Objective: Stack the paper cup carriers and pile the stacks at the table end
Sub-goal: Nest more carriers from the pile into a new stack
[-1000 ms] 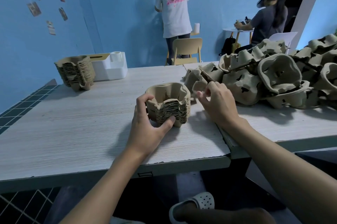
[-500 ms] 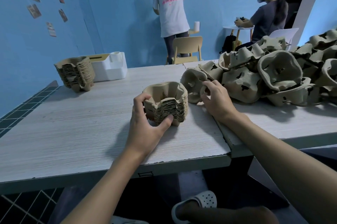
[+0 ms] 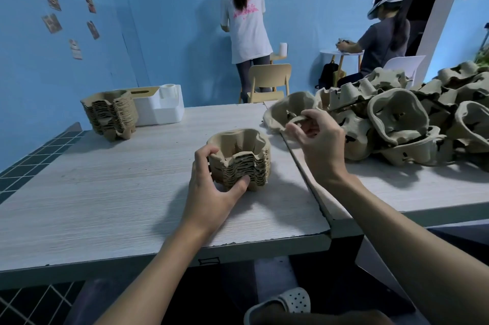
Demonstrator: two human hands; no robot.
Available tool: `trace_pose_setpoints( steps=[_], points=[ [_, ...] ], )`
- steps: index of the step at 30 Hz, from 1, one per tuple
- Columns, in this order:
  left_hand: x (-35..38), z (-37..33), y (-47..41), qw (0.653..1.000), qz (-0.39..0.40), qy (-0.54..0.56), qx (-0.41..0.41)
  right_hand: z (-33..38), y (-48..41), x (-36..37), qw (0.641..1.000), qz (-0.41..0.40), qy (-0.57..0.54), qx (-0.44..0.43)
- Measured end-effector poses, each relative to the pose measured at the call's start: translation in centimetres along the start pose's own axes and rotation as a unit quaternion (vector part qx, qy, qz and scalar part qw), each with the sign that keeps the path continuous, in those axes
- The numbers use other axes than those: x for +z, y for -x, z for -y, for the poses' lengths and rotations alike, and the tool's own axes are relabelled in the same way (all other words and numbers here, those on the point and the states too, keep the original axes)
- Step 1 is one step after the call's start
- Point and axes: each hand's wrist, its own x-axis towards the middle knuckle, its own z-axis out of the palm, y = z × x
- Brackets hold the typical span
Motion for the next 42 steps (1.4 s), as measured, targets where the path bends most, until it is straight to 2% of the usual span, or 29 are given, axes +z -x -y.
trace_pose_setpoints(
  steps=[4,7,12,15,22,28,34,38,42],
  points=[
    [0.0,0.0,0.1,1.0,0.006,0.012,-0.005,4.0,-0.5,-0.4,0.995,-0.03,-0.084,0.043],
    [-0.1,-0.1,0.0,1.0,0.004,0.024,-0.003,6.8,0.4,-0.2,0.988,0.038,-0.14,0.056],
    [0.0,0.0,-0.2,0.998,0.007,0.059,-0.022,8.2,2.2,0.9,0.98,0.112,-0.146,0.072],
    [0.1,0.0,0.0,0.995,0.024,0.088,-0.029,7.6,2.6,0.8,0.985,0.125,-0.106,0.046],
    [-0.1,-0.4,0.1,0.996,0.023,0.082,-0.028,7.4,2.5,0.5,0.986,0.153,-0.06,-0.02],
    [-0.1,-0.2,0.1,0.996,0.021,0.074,-0.035,7.5,2.7,0.6,0.985,0.16,-0.07,0.006],
    [0.0,0.0,0.0,0.997,0.021,0.057,-0.036,5.4,2.9,0.5,0.989,0.144,-0.033,-0.016],
    [0.1,0.1,0.1,1.0,0.016,0.018,-0.004,2.2,2.0,0.8,0.991,0.133,0.001,-0.005],
    [0.2,0.2,0.0,1.0,0.006,0.009,-0.003,-1.9,0.5,2.0,0.971,0.197,0.133,0.026]
  ],
)
